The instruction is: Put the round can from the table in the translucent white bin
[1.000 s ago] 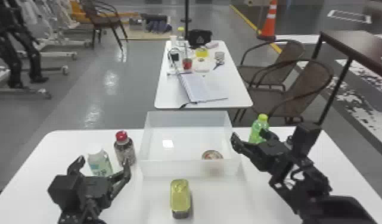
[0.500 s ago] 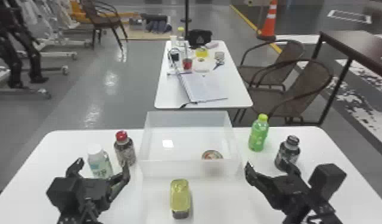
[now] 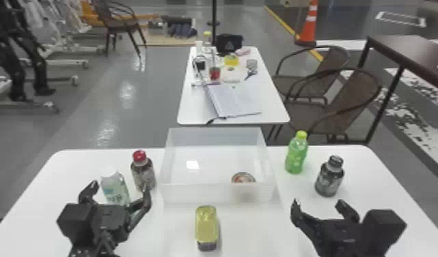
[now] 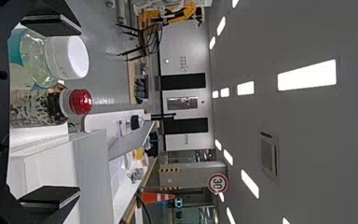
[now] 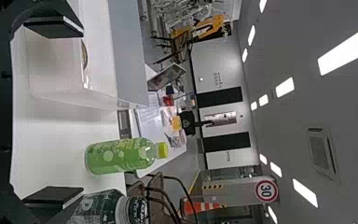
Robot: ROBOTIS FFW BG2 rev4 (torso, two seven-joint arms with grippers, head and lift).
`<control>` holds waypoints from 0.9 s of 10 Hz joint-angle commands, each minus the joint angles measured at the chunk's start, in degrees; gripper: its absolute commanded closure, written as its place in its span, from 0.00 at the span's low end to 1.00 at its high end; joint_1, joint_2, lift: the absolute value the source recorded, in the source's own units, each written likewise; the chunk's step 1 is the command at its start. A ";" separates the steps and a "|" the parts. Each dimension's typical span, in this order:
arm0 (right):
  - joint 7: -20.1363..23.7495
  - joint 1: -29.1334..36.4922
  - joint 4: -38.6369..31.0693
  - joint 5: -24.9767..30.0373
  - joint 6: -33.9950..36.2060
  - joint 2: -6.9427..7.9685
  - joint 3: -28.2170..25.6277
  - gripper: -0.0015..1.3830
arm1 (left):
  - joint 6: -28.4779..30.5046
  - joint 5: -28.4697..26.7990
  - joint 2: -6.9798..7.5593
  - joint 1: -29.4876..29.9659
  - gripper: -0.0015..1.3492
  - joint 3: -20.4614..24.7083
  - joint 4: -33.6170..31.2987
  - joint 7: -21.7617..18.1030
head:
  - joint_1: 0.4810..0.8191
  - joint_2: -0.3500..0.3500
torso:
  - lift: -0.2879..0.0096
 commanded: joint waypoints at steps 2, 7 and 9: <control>0.09 -0.50 0.06 0.11 -0.03 -0.27 0.00 0.08 | 0.02 -0.13 -0.15 -0.02 0.08 -0.04 0.00 -0.06 | 0.20 0.50 | 0.63; 0.09 -0.68 -2.57 2.30 1.29 -0.53 0.00 0.07 | 0.28 -1.18 -0.15 -0.46 0.08 -0.56 -0.26 0.03 | 0.20 0.50 | 0.63; 0.09 -0.24 -3.45 3.01 1.29 -0.53 0.00 0.07 | 0.28 -1.36 -0.15 -0.38 0.08 -0.65 -0.79 0.12 | 0.20 0.50 | 0.63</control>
